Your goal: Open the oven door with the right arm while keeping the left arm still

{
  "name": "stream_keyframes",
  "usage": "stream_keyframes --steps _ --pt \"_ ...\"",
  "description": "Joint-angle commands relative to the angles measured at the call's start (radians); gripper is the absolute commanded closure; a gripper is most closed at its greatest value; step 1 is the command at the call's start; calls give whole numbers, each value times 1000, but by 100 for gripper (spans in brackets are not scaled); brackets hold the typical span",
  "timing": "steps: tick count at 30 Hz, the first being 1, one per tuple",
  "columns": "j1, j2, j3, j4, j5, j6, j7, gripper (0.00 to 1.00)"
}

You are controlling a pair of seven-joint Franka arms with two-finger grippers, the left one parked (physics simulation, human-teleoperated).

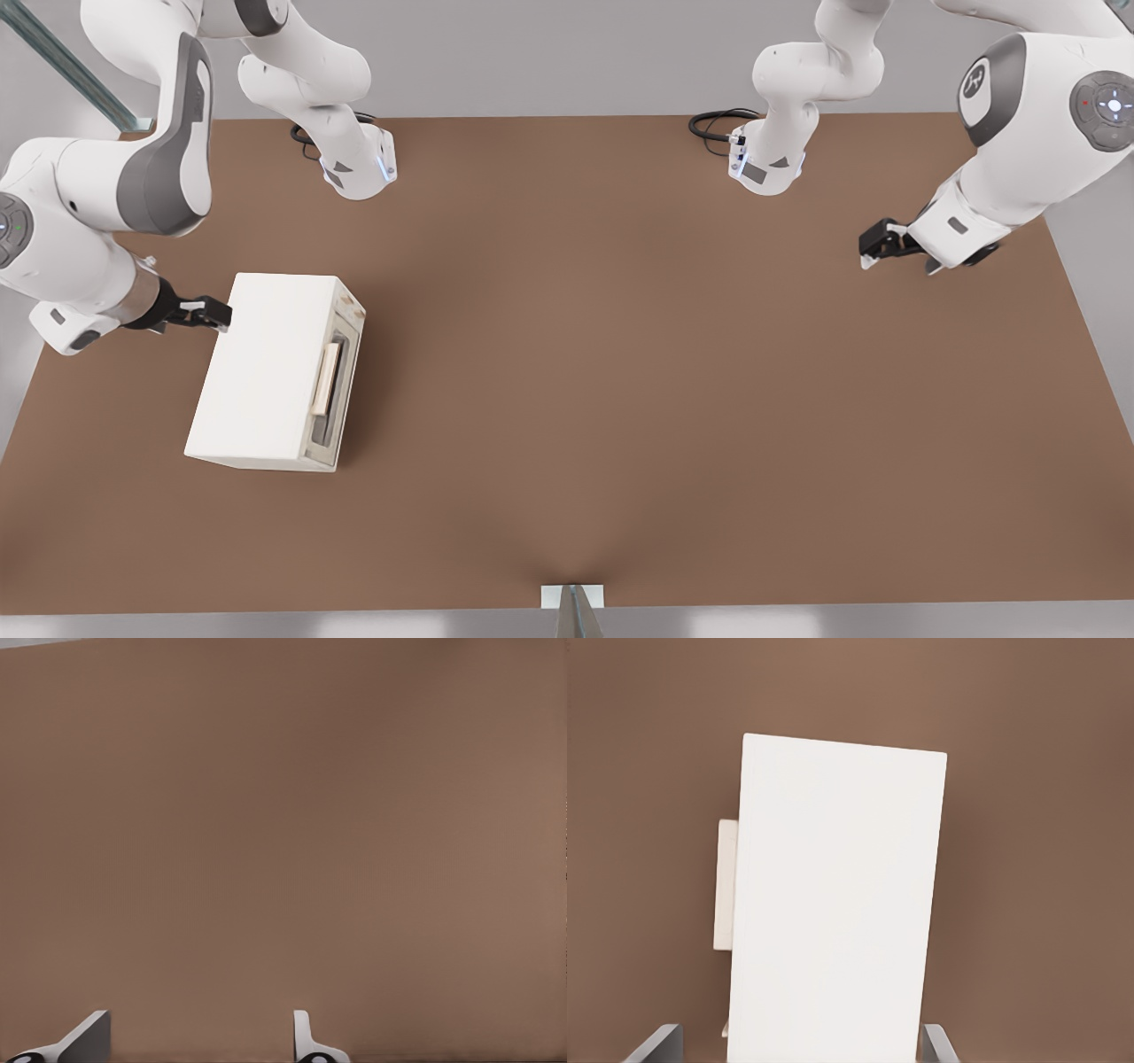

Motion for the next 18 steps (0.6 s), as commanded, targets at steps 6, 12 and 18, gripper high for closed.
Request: stream_keyframes --steps 6,12,18 --pt "239 366 -17 186 -130 -76 107 79" --pt "373 488 6 233 -480 -205 577 79" --pt "479 578 -149 289 -479 -171 664 79"
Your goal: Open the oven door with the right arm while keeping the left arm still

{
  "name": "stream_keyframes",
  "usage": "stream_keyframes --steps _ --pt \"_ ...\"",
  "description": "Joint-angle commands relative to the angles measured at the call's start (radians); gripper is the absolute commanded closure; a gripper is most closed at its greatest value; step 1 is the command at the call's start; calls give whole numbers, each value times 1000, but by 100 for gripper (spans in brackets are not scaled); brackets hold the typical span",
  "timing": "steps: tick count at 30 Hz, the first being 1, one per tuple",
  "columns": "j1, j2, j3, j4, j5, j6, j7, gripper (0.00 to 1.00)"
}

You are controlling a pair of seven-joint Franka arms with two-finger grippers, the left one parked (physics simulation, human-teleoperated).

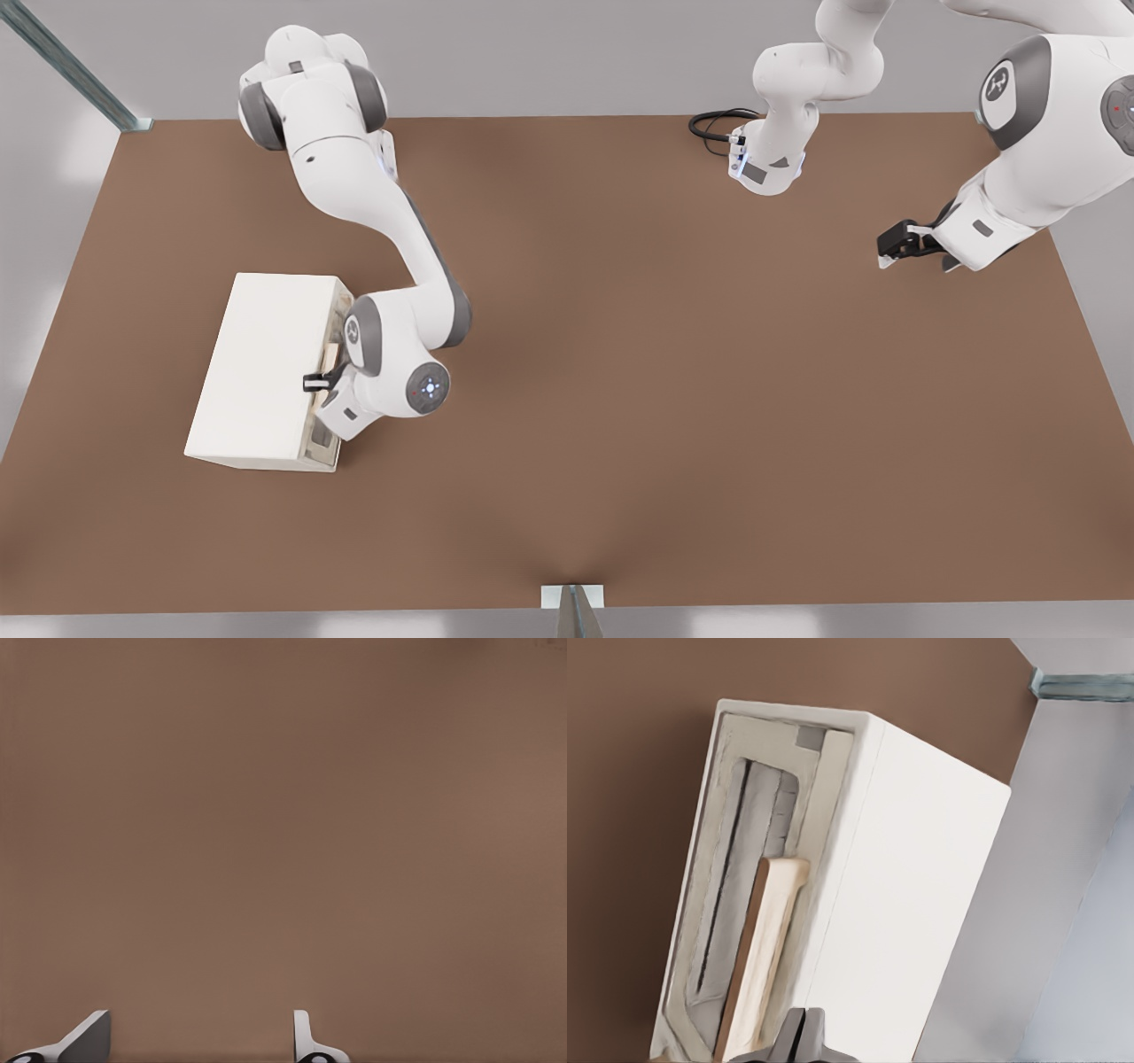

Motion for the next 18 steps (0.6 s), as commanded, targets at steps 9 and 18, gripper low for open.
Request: stream_keyframes --steps 9,18 --pt "11 48 -7 -44 -28 9 389 79" --pt "10 65 -8 -64 -43 24 357 79"
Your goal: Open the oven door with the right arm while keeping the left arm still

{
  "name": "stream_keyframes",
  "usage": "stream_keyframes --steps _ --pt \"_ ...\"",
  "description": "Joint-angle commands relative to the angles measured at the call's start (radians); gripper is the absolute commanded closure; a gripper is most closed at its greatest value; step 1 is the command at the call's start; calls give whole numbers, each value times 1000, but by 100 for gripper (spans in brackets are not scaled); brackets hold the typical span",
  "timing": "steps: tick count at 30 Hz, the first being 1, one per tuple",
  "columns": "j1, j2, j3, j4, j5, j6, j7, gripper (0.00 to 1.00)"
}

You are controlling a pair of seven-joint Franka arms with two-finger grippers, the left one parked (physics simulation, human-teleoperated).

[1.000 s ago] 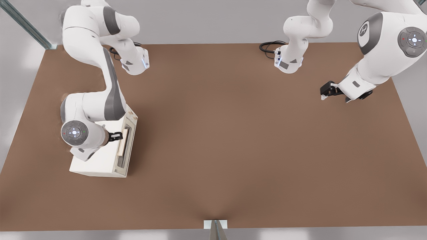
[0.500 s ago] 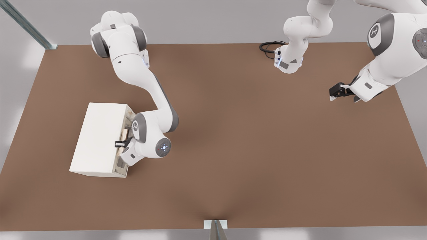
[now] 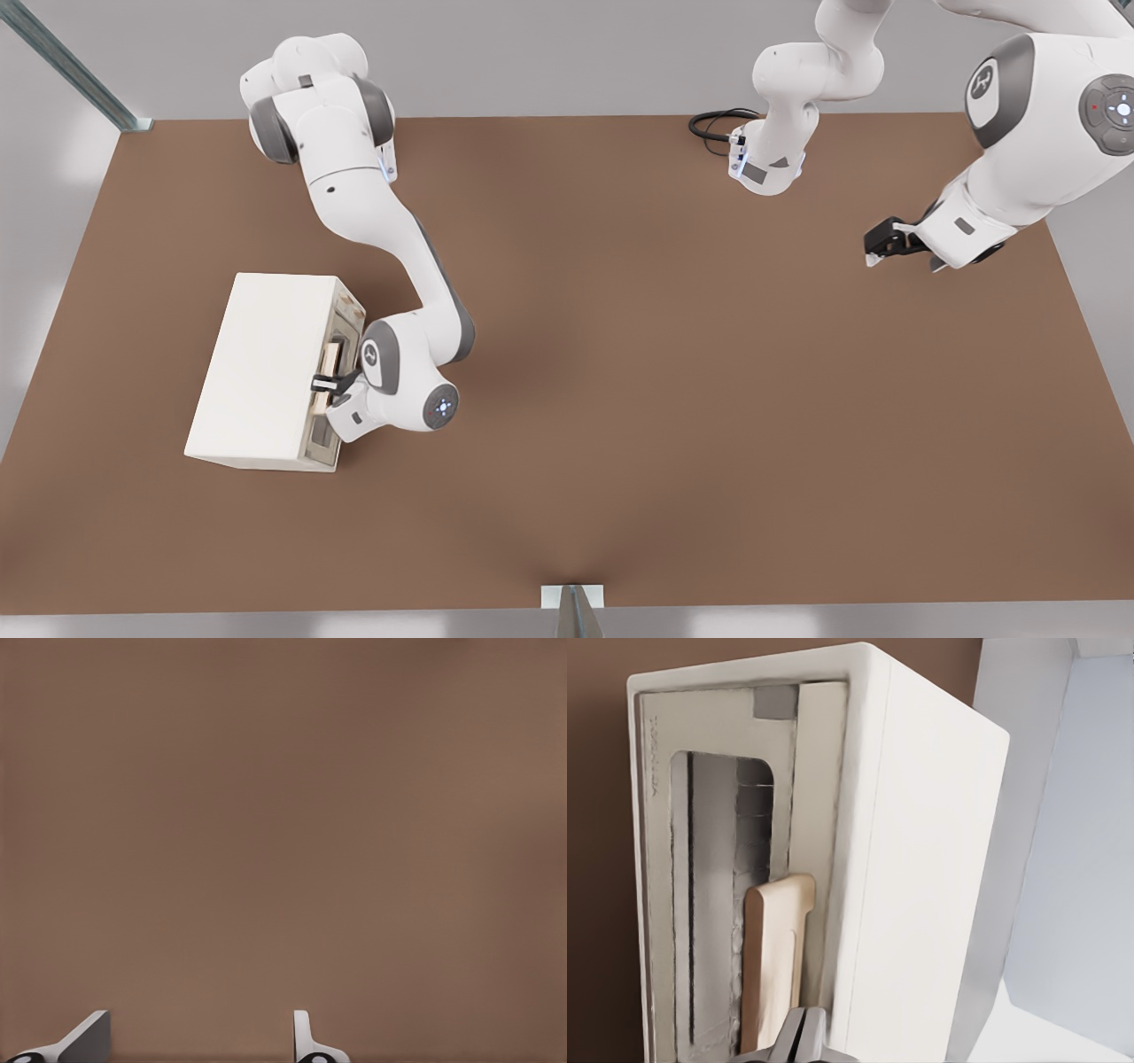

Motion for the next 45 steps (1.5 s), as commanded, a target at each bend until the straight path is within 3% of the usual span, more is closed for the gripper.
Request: stream_keyframes --steps 1,16,20,22,23,24,25,28,45 --pt "0 4 0 0 -5 10 124 79" --pt "6 4 33 46 10 48 139 79" --pt "-72 -116 42 79 263 134 147 79" --pt "-288 -335 67 4 582 146 -236 79" --pt "-357 -418 67 -49 627 146 -395 79" --pt "-391 -476 67 -76 630 135 -494 60" --pt "-400 -530 67 -140 632 131 -519 0" --pt "-405 -581 66 -143 638 118 -520 0" --pt "-405 -582 62 -132 615 109 -522 0"
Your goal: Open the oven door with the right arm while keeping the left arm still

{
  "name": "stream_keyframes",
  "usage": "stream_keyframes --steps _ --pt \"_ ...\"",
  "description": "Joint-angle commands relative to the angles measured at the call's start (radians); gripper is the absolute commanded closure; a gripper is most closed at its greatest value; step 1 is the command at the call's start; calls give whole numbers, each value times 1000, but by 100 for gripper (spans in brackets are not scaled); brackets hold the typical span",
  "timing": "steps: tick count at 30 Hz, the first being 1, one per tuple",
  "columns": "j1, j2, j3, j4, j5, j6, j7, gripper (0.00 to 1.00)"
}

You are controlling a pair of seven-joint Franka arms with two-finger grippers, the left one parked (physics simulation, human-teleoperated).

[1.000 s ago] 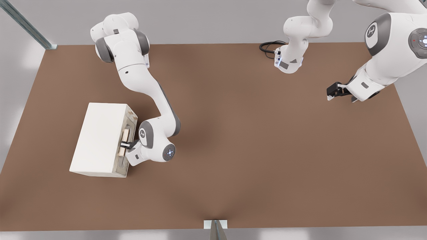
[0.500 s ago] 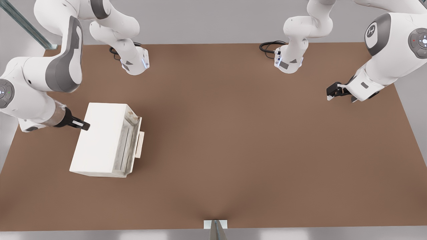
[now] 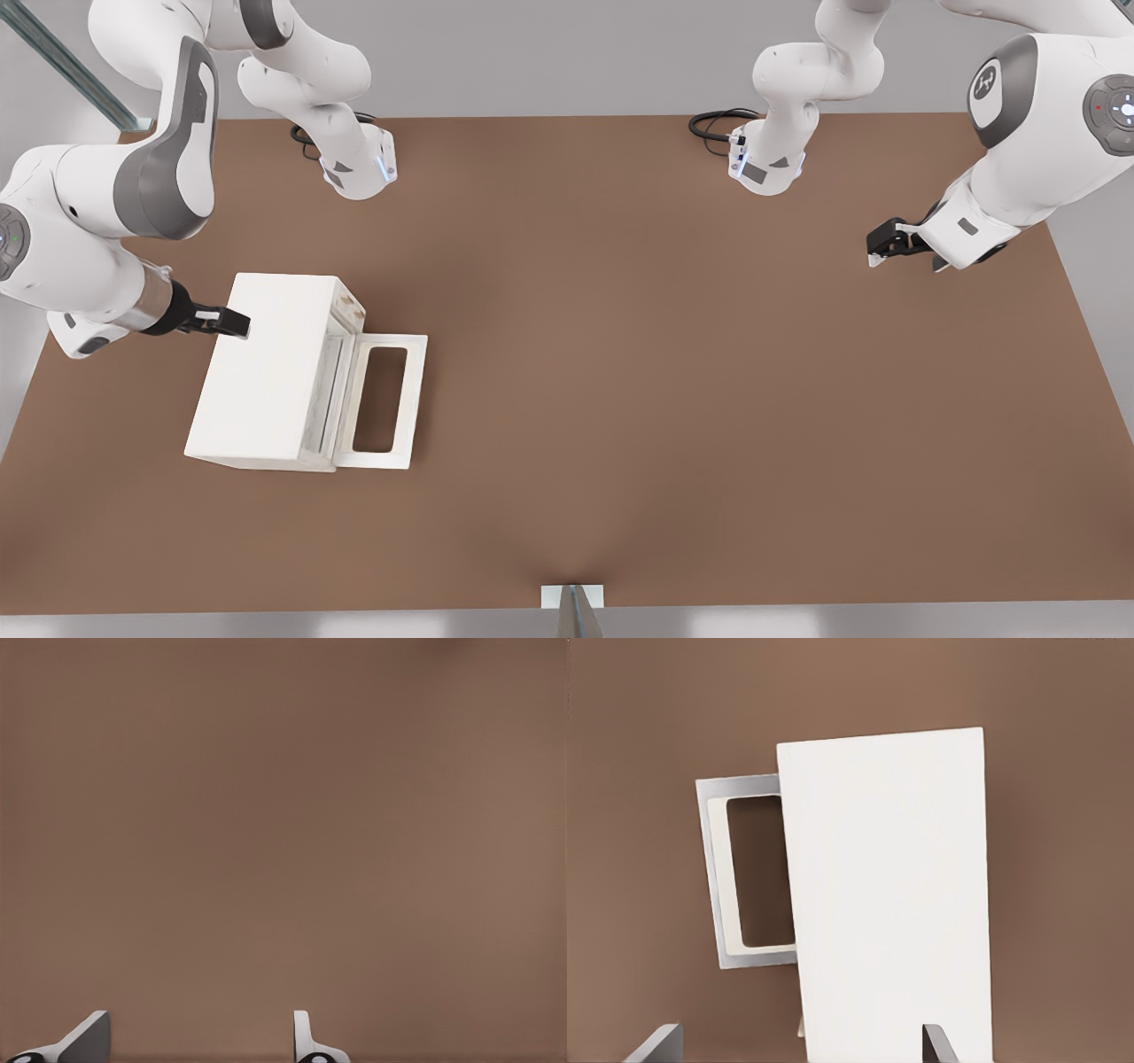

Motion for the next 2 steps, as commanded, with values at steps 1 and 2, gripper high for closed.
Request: stream_keyframes --steps 1,2 --pt "2 -1 0 0 1 -1 -163 0" --pt "0 -1 0 0 1 -1 -164 0"
